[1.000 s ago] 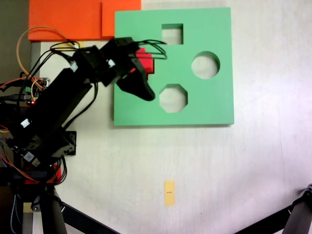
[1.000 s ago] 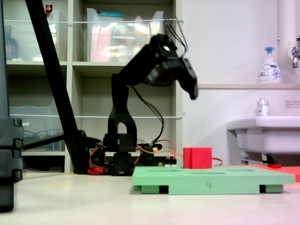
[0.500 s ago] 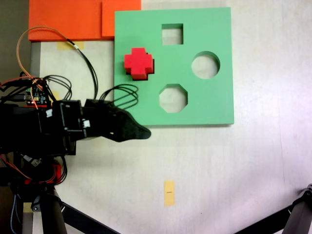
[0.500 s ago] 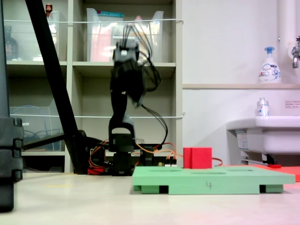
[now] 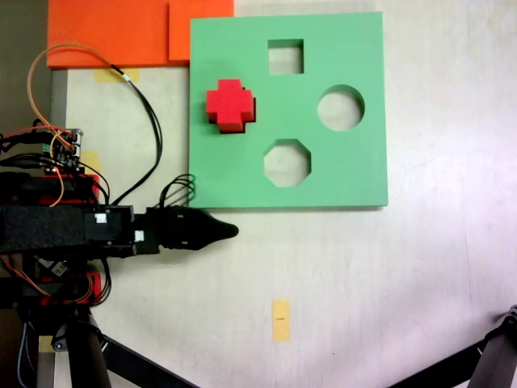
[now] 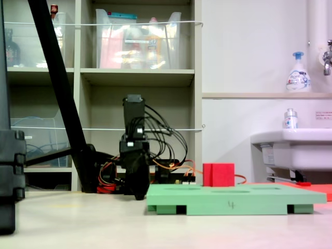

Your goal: Put the cross columnar block into the corresponding hole

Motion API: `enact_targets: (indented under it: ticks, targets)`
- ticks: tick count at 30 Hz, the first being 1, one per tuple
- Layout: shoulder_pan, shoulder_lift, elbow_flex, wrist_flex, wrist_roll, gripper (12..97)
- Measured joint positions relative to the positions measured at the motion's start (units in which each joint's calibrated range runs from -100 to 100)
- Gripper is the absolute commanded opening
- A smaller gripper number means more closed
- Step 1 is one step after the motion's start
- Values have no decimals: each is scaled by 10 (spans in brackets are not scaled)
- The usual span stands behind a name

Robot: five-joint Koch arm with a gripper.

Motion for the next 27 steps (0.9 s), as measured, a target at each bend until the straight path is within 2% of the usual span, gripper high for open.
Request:
enact_targets:
  ticks: [14, 18, 27]
  targets:
    - [-3, -1, -48, 4, -9, 466]
    - [-5, -1, -48, 2, -9, 497]
    - [-19, -1, -48, 2, -9, 497]
